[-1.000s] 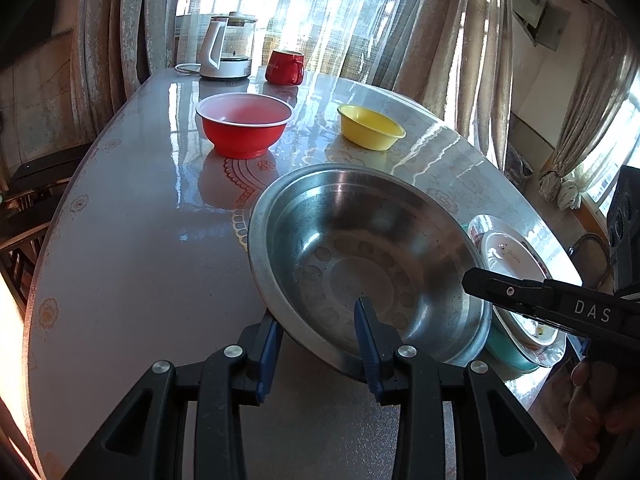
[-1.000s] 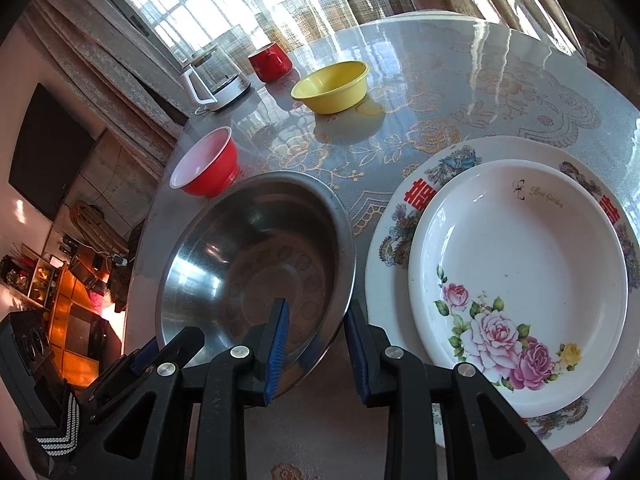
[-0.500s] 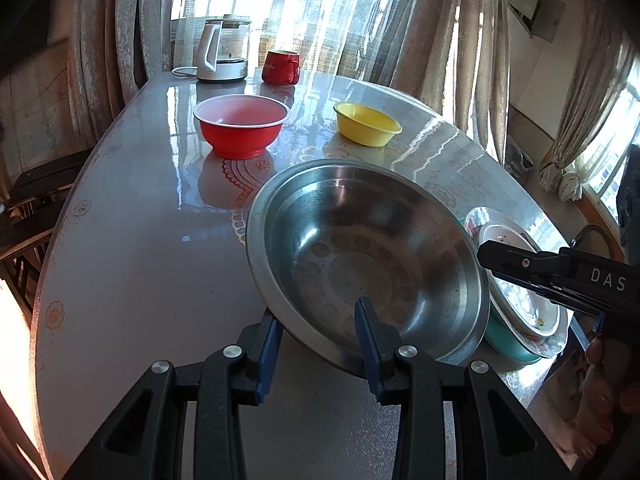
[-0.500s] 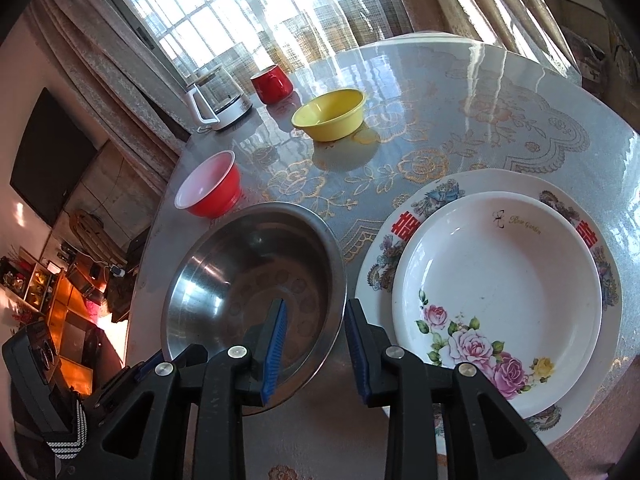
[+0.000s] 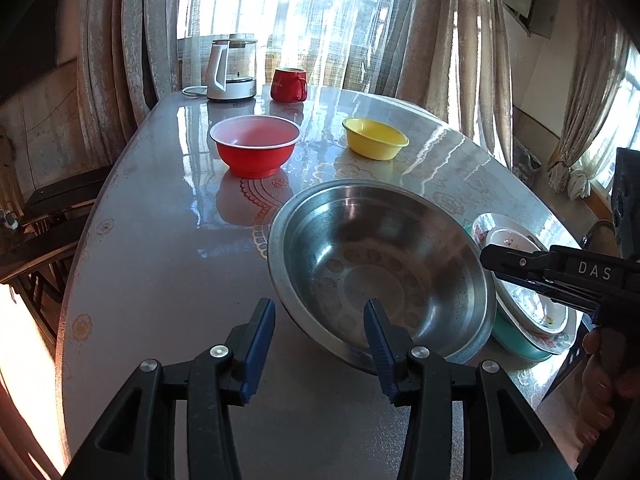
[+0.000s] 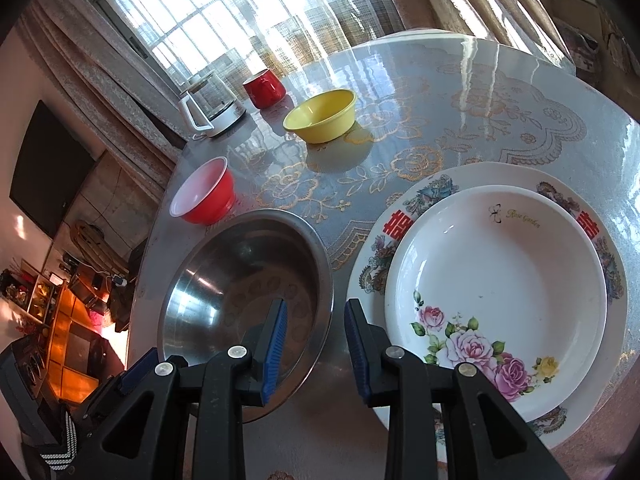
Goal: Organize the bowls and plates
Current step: 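Lower the steel bowl onto the table and open the right tool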
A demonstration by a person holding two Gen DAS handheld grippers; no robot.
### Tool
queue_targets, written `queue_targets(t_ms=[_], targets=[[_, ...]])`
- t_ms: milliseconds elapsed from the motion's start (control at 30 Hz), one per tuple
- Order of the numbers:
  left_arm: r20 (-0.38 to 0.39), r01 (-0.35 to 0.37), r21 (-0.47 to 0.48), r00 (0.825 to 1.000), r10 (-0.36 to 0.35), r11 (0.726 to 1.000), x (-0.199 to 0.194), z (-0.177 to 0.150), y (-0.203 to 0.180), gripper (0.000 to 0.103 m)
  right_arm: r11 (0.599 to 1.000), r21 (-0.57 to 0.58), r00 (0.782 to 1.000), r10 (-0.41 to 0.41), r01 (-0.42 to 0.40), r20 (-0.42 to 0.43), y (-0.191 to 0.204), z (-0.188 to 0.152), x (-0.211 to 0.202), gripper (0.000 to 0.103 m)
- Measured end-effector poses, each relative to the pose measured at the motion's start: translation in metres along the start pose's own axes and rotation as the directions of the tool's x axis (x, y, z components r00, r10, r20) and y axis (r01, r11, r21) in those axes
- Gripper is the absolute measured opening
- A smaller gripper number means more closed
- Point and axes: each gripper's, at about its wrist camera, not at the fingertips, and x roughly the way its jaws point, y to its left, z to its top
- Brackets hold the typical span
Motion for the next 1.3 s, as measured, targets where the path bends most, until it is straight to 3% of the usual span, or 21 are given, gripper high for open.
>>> queue_targets(t_ms=[633, 833, 967, 1100, 1300], targets=[[-0.012, -0.002, -0.040, 1.000, 0.002, 0.999, 0.004, -0.002, 0.009, 0.051, 0.995, -0.092, 0.999, -0.032, 0.032, 0.006, 0.010, -0.007, 0.006, 0.027], [-0.011, -0.006, -0.036, 1.000, 0.006, 0.999, 0.003, 0.000, 0.008, 0.051, 0.997, -0.074, 0.999, 0.016, -0.018, -0.038, 0.009, -0.010, 0.013, 0.027], [-0.005, -0.012, -0.033, 1.000, 0.012, 0.999, 0.002, 0.003, 0.010, 0.051, 0.998, -0.046, 0.998, 0.052, -0.053, -0.017, 0.004, -0.004, 0.005, 0.030], [-0.009, -0.012, -0.050, 1.000, 0.012, 0.999, 0.004, 0.008, 0.013, 0.059, 0.998, -0.056, 0.999, 0.023, -0.021, 0.033, 0.001, 0.005, -0.005, 0.030], [-0.018, -0.023, -0.061, 1.000, 0.022, 0.998, 0.007, 0.020, 0.014, 0.072, 1.000, -0.019, 1.000, 0.004, -0.004, 0.009, -0.011, 0.016, 0.001, 0.030]])
